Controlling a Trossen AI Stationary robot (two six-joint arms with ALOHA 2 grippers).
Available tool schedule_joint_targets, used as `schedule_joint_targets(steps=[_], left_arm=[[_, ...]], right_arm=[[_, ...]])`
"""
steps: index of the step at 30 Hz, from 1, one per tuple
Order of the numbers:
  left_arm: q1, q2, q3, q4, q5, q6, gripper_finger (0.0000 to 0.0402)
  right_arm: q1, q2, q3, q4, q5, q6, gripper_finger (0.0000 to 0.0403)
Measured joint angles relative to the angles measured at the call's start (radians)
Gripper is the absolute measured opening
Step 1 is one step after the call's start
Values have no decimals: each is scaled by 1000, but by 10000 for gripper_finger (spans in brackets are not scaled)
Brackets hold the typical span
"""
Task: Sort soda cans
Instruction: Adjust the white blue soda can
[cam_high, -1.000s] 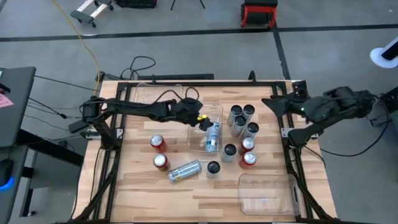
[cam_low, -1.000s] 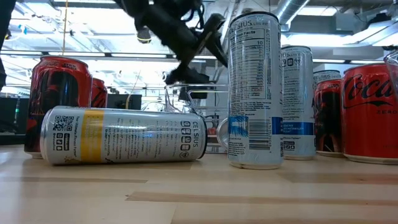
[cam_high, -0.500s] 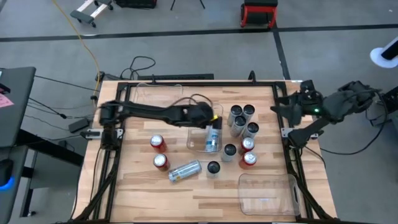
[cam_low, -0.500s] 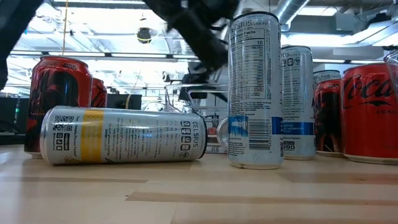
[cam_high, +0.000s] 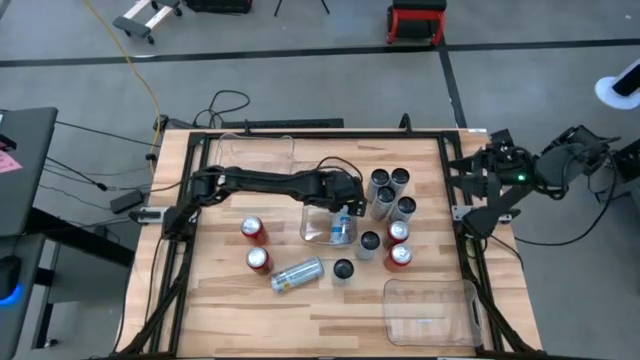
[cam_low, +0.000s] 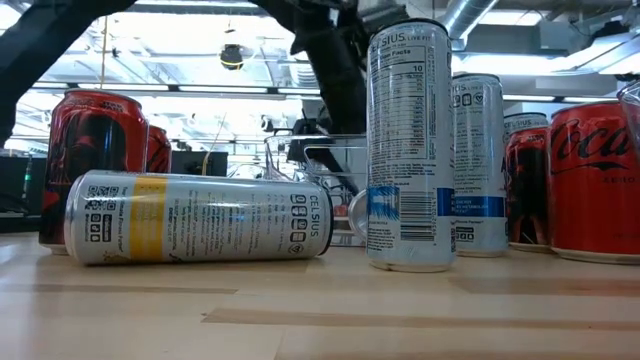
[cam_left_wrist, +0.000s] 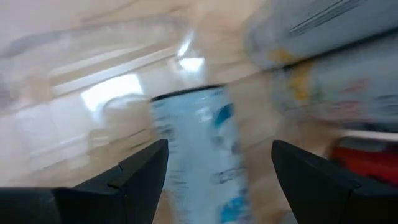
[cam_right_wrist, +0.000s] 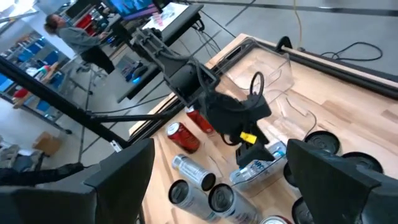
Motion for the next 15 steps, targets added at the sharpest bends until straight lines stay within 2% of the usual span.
schedule_joint_targets(steps=[8, 15], left_arm=[[2, 41, -1, 10, 36, -10, 281], [6, 37, -1, -8, -6, 103, 281]], right_arm=[[0, -11, -1, -12, 8, 11, 383], [0, -11, -1, -13, 19, 18, 383]])
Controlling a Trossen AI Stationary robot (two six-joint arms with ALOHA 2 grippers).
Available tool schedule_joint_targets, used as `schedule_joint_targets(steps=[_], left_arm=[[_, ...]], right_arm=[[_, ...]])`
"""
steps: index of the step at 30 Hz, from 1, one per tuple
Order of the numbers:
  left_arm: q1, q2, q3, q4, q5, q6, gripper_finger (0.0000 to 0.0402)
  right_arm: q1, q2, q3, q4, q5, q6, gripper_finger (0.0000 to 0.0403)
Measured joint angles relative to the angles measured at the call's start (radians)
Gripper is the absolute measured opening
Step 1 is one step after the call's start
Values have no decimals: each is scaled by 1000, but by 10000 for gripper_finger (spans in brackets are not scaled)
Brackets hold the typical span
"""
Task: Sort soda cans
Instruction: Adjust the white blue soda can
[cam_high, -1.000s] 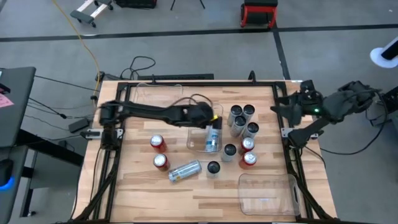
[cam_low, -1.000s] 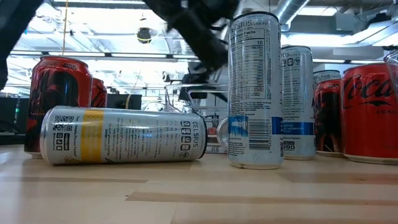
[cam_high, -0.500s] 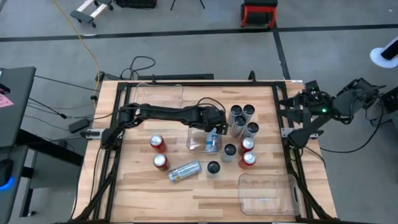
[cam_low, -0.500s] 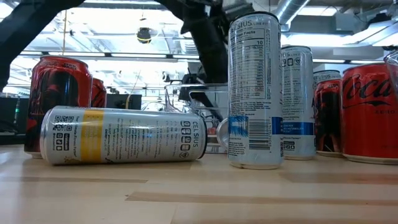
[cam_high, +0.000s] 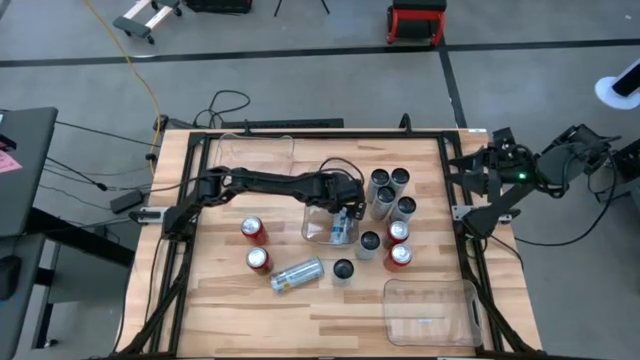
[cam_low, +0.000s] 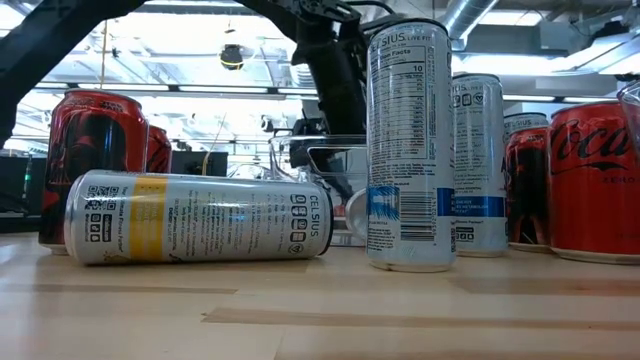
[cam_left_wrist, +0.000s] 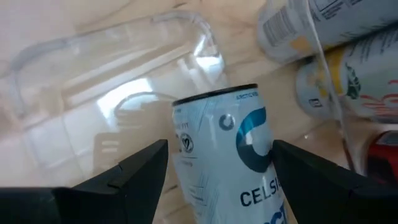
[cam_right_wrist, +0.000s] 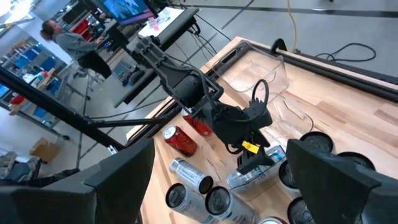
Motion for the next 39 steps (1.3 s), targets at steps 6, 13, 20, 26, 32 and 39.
schedule_joint_targets(steps=[6, 13, 20, 26, 32, 39], left_arm=[[0, -6, -63, -1, 6, -5, 281], [4, -6, -103, -8, 28, -39, 281], [5, -6, -128, 1, 19, -14, 250], [7, -6, -143, 12, 5, -26, 221], [7, -2, -72, -20, -12, -7, 221], [1, 12, 86, -143, -88, 66, 205]], right_arm=[[0, 9, 0, 4, 10, 11, 383], [0, 20, 0, 4, 23, 29, 383], [0, 29, 0, 4, 30, 29, 383], [0, 36, 0, 4, 30, 34, 383], [0, 37, 0, 4, 30, 34, 383], [0, 37, 0, 4, 30, 33, 383]])
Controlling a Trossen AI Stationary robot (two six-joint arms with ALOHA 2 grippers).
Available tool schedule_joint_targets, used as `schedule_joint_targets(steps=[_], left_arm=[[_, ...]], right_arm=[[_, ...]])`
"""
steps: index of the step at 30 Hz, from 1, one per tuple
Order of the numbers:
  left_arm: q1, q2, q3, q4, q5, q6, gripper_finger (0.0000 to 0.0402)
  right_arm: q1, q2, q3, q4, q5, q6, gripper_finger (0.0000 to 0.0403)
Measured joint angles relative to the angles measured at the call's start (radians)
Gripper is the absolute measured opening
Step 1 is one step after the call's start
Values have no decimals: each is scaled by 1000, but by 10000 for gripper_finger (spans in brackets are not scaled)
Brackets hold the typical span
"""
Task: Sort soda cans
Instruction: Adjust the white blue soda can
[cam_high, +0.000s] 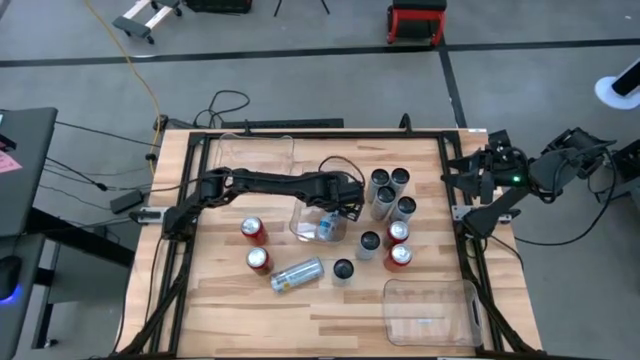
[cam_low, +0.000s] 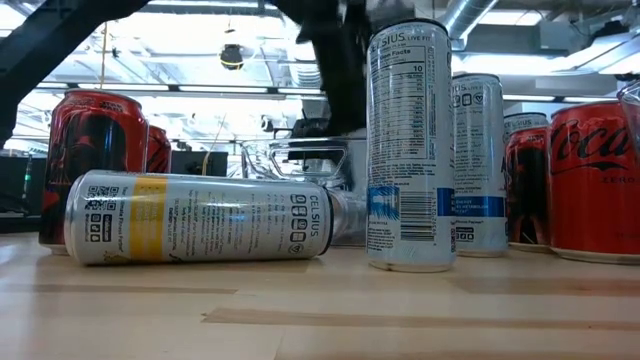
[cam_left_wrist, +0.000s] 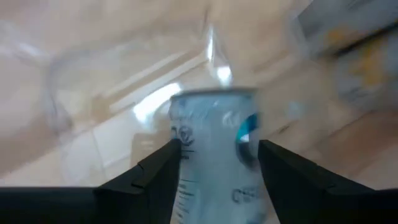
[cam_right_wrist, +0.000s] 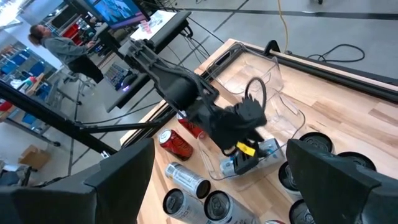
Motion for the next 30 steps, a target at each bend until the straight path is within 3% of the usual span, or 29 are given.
schedule_joint_targets(steps=[8, 15, 23, 30], left_arm=[[-6, -8, 167, -100, -98, 79, 167], [29, -10, 98, -156, 44, 72, 149], [24, -10, 17, -36, 184, 71, 217], [22, -13, -67, -31, 182, 52, 308]], right_arm=[[0, 0, 0, 0, 0, -4, 383], [0, 0, 0, -1, 0, -5, 383], [0, 2, 0, -2, 0, -7, 383], [0, 2, 0, -3, 0, -7, 383]])
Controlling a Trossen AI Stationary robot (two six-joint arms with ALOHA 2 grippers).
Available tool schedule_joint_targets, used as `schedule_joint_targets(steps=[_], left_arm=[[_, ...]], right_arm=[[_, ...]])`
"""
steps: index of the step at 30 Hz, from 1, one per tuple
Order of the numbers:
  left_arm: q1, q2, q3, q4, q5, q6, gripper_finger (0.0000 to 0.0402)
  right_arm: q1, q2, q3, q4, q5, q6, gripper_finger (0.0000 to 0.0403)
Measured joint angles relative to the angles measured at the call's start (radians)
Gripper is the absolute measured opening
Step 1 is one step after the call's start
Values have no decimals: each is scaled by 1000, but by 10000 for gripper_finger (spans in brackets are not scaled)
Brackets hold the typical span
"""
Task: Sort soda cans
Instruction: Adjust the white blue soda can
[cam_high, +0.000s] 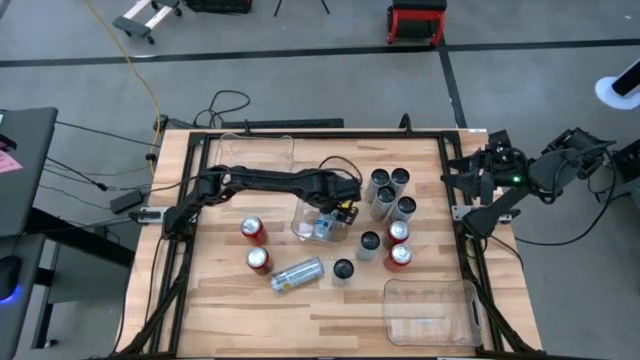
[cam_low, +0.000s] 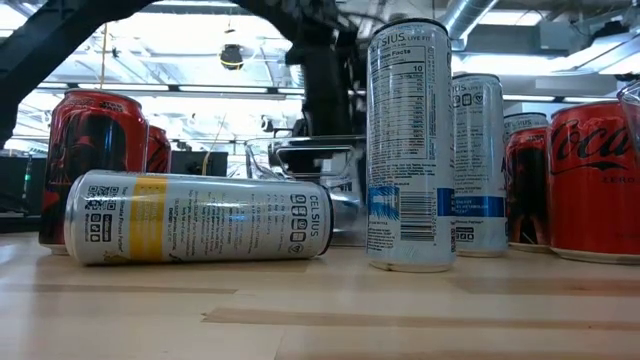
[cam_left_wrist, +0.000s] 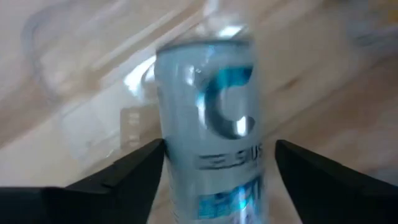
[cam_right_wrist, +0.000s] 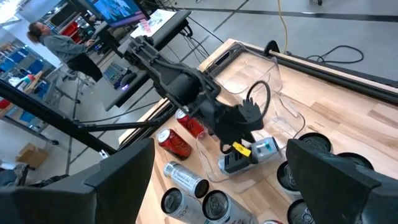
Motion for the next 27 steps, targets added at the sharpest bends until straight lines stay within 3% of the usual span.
schedule_joint_targets(steps=[4, 8, 11, 16, 27], left_arm=[[1, 2, -83, 33, -1, 8, 337], [-2, -4, -123, 38, -3, 10, 341], [-8, -4, -125, 40, -11, 12, 321], [-18, 1, -92, 43, -37, 11, 239], [-28, 6, 90, 21, -53, 86, 239]], right_arm=[[0, 0, 0, 0, 0, 0, 383], [0, 0, 0, 0, 0, 1, 383], [0, 0, 0, 0, 0, 1, 383], [0, 0, 0, 0, 0, 1, 383], [0, 2, 0, 2, 2, -5, 383]])
